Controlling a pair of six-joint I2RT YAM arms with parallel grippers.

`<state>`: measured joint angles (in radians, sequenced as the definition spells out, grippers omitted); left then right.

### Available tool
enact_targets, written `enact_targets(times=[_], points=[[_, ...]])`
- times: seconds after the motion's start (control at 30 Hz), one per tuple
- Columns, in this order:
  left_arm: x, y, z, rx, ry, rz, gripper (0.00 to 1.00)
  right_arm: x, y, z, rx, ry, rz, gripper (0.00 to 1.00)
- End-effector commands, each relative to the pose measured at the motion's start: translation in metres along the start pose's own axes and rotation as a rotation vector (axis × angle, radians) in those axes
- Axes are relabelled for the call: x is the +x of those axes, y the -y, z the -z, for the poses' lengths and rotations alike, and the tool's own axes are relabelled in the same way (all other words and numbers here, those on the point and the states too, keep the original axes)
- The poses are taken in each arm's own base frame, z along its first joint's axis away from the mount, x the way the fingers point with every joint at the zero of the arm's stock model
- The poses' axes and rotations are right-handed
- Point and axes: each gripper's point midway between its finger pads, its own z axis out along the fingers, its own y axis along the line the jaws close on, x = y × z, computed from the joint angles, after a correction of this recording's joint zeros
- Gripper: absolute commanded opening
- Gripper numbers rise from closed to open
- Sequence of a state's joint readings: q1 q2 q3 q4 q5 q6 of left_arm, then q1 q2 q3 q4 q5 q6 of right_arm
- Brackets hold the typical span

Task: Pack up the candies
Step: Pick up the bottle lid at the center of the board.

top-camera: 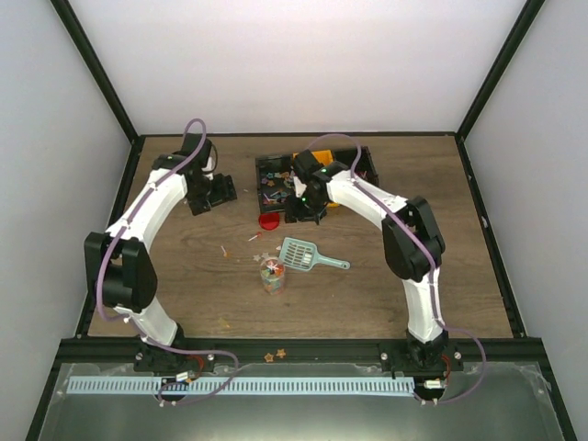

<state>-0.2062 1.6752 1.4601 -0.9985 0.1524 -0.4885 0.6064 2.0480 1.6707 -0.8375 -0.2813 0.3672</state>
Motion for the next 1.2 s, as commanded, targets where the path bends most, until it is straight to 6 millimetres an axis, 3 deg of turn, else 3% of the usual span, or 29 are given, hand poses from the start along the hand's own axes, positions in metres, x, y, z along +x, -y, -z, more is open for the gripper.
enact_targets(times=[0.0, 0.2, 0.67, 0.77, 0.87, 1.17], points=[[-0.004, 0.004, 0.005, 0.03, 0.027, -0.031, 0.82, -0.006, -0.006, -0.001, 0.114, 0.01, 0.054, 0.48], [-0.003, 0.002, -0.002, 0.025, 0.001, -0.042, 0.83, -0.009, -0.021, -0.012, 0.117, 0.0, 0.073, 0.46], [-0.008, 0.006, 0.004, 0.067, -0.003, -0.055, 0.84, -0.02, -0.041, -0.045, 0.133, -0.014, 0.08, 0.43], [-0.005, 0.007, 0.006, 0.076, -0.003, -0.056, 0.84, -0.018, -0.036, -0.053, 0.153, -0.031, 0.075, 0.42], [-0.006, 0.007, 0.011, 0.077, 0.009, -0.059, 0.84, -0.017, -0.025, -0.058, 0.211, -0.037, 0.072, 0.32], [-0.006, 0.008, 0.011, 0.088, 0.014, -0.063, 0.84, -0.012, -0.013, -0.061, 0.266, -0.05, 0.067, 0.23]])
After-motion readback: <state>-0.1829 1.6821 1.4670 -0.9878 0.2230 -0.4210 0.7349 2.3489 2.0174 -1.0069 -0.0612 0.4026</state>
